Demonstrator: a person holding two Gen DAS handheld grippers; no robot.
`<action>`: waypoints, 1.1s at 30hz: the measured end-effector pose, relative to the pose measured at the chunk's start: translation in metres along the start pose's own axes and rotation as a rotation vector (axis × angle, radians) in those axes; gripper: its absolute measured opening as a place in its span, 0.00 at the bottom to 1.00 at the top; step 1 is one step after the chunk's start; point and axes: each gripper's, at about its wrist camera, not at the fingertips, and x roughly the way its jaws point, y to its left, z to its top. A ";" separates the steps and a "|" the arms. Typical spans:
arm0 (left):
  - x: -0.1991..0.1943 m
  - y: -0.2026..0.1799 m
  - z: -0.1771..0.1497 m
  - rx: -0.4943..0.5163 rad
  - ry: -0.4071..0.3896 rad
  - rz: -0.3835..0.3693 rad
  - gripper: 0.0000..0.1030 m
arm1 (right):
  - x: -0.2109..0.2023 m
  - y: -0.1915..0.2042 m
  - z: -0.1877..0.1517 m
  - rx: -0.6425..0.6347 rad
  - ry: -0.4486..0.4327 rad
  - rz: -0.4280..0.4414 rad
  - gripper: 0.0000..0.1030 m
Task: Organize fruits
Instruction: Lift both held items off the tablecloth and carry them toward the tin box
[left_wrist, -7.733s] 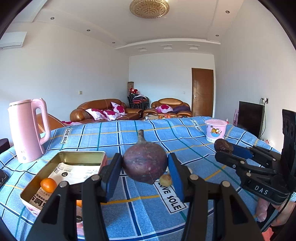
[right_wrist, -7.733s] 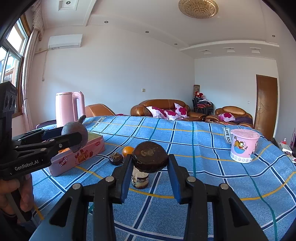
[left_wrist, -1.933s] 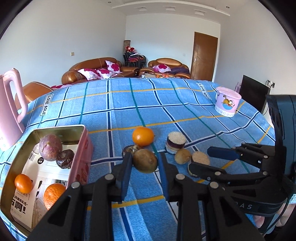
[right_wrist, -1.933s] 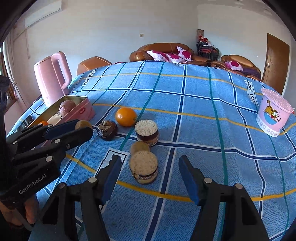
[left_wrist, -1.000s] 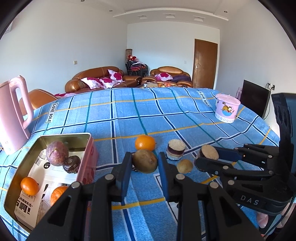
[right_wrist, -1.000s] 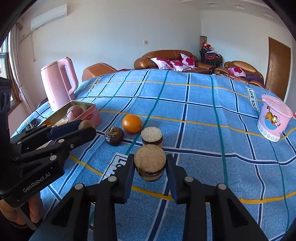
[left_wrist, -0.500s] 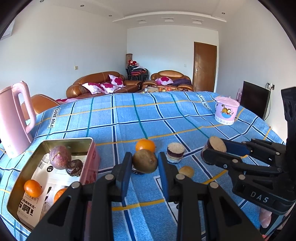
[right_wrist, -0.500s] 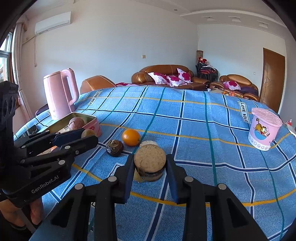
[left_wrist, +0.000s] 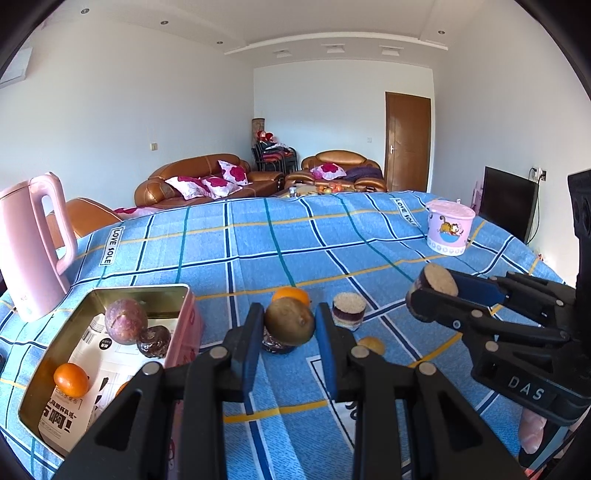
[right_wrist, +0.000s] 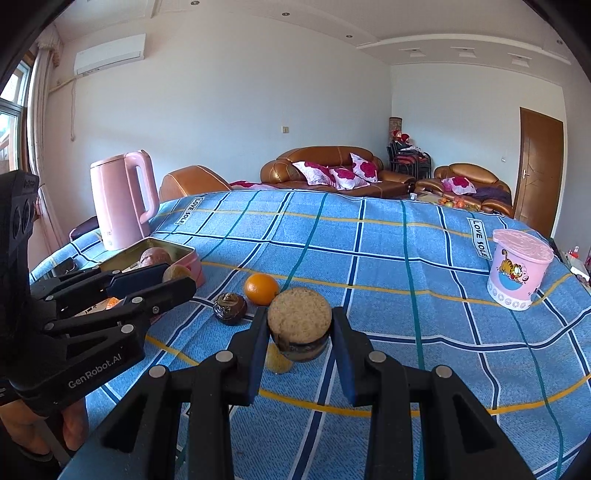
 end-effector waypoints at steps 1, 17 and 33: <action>0.000 0.000 0.000 -0.001 -0.003 0.001 0.29 | -0.001 0.001 0.000 -0.002 -0.007 -0.002 0.34; -0.008 0.000 0.000 0.000 -0.044 0.000 0.29 | -0.014 0.003 0.001 -0.014 -0.091 -0.023 0.34; -0.017 0.000 -0.001 -0.003 -0.091 0.012 0.29 | -0.027 0.005 -0.002 -0.026 -0.154 -0.041 0.34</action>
